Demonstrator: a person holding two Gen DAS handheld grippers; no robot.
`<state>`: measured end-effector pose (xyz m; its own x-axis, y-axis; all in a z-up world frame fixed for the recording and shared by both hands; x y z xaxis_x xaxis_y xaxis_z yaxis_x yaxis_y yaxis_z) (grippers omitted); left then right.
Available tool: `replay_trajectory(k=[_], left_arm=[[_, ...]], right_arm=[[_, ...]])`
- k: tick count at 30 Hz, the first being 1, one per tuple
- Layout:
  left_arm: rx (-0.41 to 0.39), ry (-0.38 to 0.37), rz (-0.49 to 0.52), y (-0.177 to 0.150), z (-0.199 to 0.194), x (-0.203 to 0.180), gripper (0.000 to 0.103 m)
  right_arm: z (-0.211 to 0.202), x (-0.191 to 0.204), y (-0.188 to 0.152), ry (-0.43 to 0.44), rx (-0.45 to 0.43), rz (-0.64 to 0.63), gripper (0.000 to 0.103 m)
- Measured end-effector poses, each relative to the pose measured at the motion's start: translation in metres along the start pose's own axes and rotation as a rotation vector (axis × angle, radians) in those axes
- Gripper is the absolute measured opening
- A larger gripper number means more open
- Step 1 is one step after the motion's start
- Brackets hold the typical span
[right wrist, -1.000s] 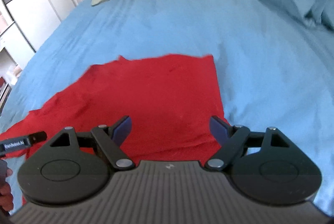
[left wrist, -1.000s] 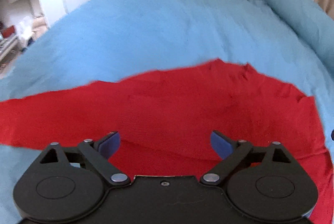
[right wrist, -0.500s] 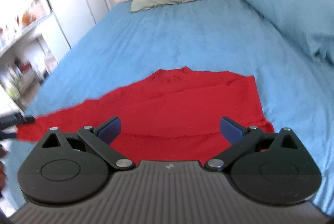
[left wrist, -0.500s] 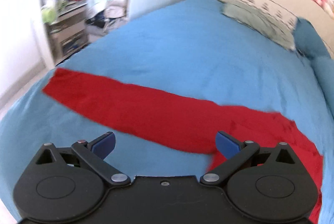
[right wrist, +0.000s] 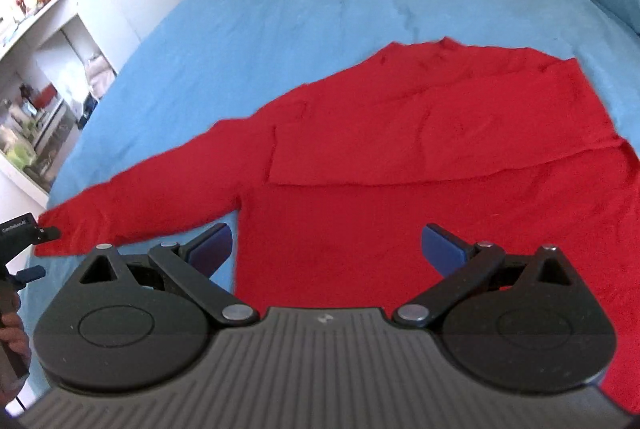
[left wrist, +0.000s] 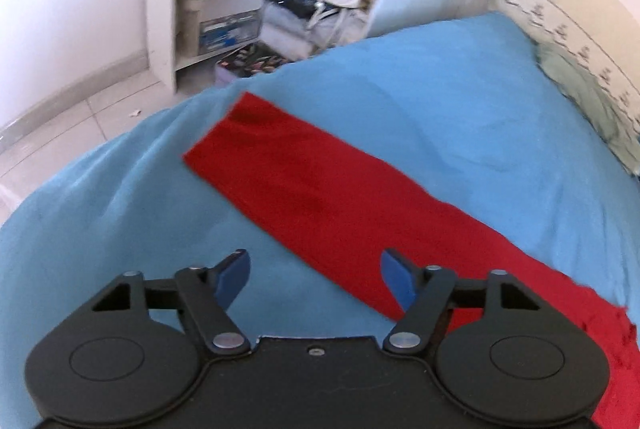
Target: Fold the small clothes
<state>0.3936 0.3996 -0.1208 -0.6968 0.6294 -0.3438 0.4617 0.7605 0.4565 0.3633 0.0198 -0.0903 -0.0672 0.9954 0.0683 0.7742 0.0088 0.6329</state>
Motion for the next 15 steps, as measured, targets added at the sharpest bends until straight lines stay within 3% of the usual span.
replay_trajectory(k=[5,10,14,15], left_arm=[[-0.019,0.029,-0.034,0.021,0.025,0.018,0.065],[-0.079,0.071,0.054,0.022,0.034,0.008,0.053],[-0.107,0.097,0.045,0.026,0.04,0.006,0.027],[-0.108,0.09,0.041,0.026,0.041,0.006,0.016]], right_arm=[[0.019,0.022,0.005,0.003,0.001,-0.019,0.103],[0.026,0.032,0.008,-0.025,0.005,-0.049,0.103],[0.029,0.03,0.011,-0.047,0.001,-0.053,0.103],[0.028,0.029,0.012,-0.052,-0.002,-0.053,0.103]])
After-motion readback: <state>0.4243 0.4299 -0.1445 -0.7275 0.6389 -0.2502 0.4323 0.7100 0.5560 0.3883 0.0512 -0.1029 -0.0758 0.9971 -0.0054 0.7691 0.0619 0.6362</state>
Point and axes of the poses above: each gripper's, at about its wrist camera, not at the fingertips, and z roughly the way its jaws point, x to its left, y to its top, the point moved 1 cm from there along z, roughly the way its jaws point, and after that the axes turned 14 degrees about -z, right-handed, at the moved point
